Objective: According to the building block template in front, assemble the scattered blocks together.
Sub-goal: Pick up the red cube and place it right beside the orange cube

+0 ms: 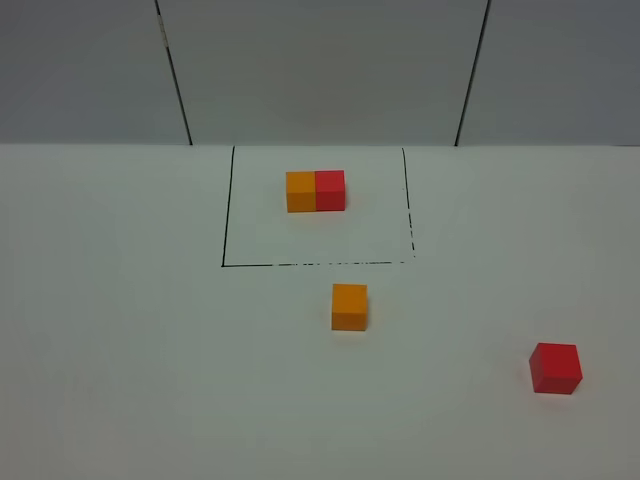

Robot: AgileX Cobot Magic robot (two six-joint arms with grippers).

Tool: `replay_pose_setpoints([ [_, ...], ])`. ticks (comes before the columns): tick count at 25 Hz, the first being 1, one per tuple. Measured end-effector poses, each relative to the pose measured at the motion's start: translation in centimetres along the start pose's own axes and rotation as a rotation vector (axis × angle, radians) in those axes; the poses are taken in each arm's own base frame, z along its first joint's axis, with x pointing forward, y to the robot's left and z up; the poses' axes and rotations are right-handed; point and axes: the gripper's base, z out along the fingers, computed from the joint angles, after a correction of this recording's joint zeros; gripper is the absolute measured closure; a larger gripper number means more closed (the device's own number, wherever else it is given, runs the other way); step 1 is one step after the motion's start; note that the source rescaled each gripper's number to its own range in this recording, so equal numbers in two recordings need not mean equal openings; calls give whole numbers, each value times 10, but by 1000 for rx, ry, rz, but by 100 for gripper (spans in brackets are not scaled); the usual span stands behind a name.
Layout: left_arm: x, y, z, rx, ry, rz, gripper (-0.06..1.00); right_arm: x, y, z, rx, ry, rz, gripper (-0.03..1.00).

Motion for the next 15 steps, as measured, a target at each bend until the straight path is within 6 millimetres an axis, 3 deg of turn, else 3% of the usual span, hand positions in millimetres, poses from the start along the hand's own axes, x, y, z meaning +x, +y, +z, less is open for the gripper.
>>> replay_pose_setpoints([
  [15, 0, 0, 0, 0, 0, 0, 30, 0, 0, 0, 0, -1, 0, 21],
])
